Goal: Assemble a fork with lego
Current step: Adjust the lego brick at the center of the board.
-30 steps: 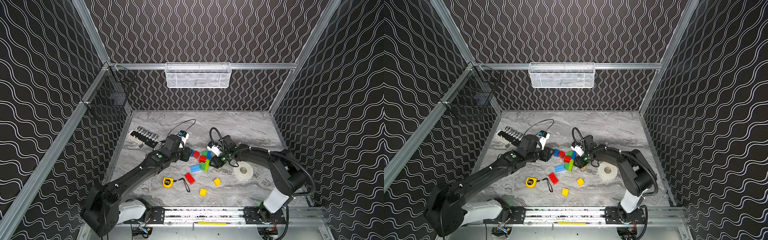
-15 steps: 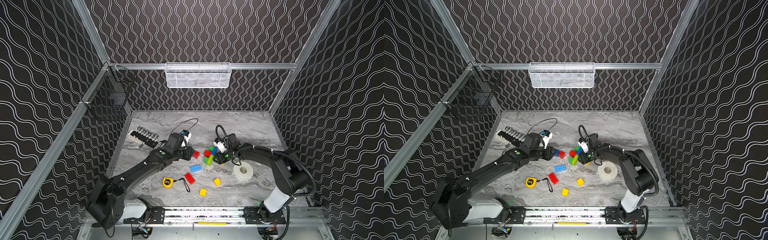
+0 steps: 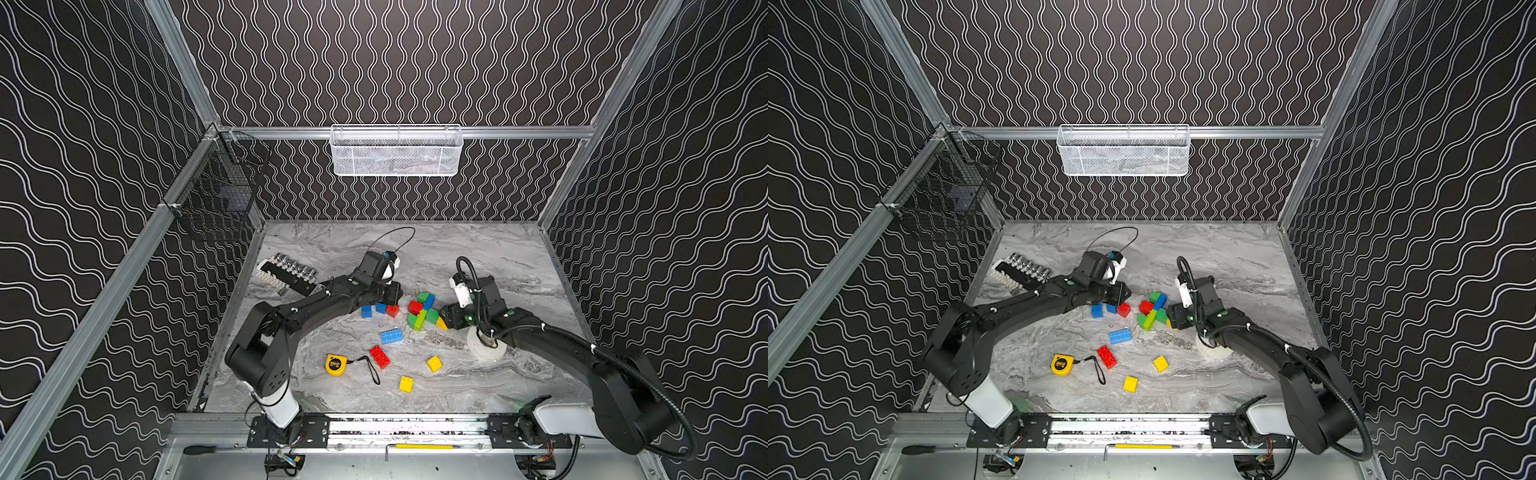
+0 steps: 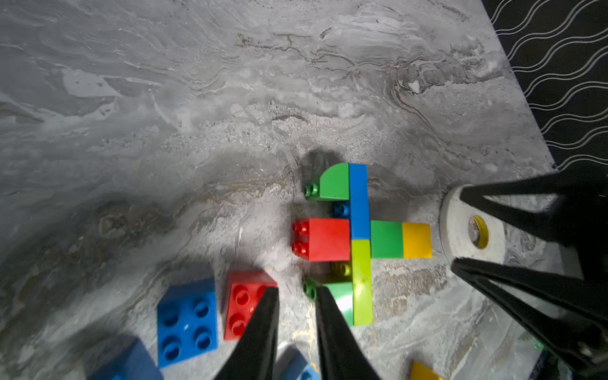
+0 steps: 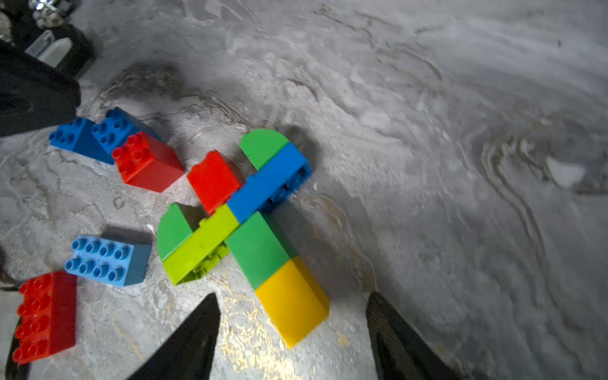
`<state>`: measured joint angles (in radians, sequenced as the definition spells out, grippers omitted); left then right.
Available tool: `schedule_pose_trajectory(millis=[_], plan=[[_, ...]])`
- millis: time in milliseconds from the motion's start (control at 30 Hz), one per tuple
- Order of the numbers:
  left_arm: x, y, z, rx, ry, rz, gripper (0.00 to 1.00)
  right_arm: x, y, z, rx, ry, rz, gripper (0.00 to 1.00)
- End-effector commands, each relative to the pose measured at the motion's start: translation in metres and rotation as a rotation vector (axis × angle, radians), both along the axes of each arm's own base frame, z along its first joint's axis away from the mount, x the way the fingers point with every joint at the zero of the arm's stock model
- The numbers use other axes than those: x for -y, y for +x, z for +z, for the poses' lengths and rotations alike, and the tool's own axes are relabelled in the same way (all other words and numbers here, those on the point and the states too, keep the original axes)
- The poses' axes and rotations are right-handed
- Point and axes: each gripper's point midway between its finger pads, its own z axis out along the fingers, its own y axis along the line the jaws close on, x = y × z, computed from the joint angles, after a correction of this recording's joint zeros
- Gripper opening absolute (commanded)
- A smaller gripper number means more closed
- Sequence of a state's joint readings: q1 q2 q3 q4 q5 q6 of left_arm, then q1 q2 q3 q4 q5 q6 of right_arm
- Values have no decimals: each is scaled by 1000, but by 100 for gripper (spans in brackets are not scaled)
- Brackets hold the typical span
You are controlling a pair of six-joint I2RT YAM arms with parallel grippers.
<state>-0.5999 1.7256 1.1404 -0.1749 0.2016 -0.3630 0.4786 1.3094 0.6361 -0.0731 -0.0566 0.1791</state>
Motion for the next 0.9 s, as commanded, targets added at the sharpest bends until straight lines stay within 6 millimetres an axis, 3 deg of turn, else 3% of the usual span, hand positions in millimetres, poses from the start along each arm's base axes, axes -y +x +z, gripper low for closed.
schedule_pose_trajectory(millis=[0,167,467,867], plan=[[2,6,-10,-32,35,-4,22,12,3,12,13,183,-248,65],[10,12,-24,-83,58,-23,15,20,-6,16,4,306,-365,47],[16,18,-50,-154,146,-37,4,19,-9,-12,-162,233,-421,16],[21,19,-79,-210,278,-57,3,21,-15,-37,-263,152,-433,4]])
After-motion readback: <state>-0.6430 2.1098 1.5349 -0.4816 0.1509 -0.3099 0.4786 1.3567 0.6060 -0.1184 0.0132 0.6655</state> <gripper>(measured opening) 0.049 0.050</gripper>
